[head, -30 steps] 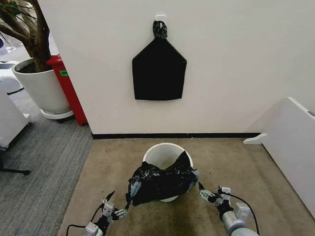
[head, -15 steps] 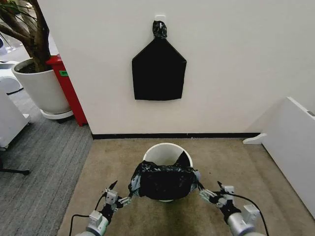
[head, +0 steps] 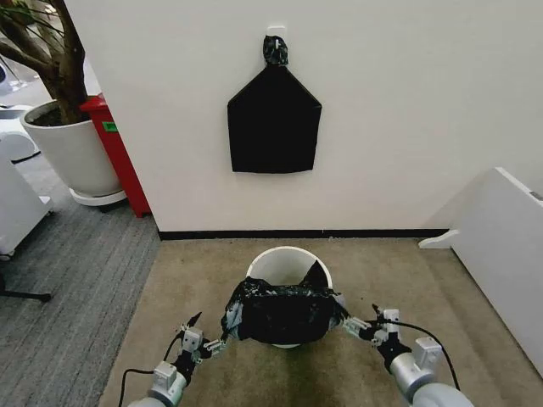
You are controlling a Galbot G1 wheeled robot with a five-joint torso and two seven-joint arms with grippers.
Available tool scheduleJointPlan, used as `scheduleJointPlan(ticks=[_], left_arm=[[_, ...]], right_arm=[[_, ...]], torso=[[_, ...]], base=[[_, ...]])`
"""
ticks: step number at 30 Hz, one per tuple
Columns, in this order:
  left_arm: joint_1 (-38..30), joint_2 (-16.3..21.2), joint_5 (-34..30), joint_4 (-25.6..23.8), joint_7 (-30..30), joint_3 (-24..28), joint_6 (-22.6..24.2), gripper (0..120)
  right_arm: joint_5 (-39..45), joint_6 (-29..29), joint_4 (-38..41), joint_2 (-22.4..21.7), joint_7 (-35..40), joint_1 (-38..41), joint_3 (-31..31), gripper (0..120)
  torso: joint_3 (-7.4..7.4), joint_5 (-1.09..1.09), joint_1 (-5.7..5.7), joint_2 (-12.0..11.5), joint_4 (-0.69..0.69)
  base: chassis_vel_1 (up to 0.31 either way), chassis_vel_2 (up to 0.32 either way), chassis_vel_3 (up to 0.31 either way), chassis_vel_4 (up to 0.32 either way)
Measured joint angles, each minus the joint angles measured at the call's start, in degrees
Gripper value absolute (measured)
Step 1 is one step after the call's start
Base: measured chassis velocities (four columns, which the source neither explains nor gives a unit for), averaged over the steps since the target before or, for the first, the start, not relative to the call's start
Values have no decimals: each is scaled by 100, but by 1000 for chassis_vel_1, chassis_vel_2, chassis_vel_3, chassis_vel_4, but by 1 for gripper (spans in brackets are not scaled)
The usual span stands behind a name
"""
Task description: Place the garbage bag over the trash bin.
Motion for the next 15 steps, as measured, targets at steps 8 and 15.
scheduleJointPlan(ticks=[8,15], left_arm=[[37,-3,25,-52,-10,-12,11,100],[48,-56,69,-64,-21,6,23,100]], right_arm=[[-22,-13,-56,-9,-8,3,-40,100],[-28,-7,-139,-9,23,110,-77,100]], torso=[[0,-1,0,0,0],[0,-1,0,0,0]], base=[[0,0,0,0],[0,0,0,0]])
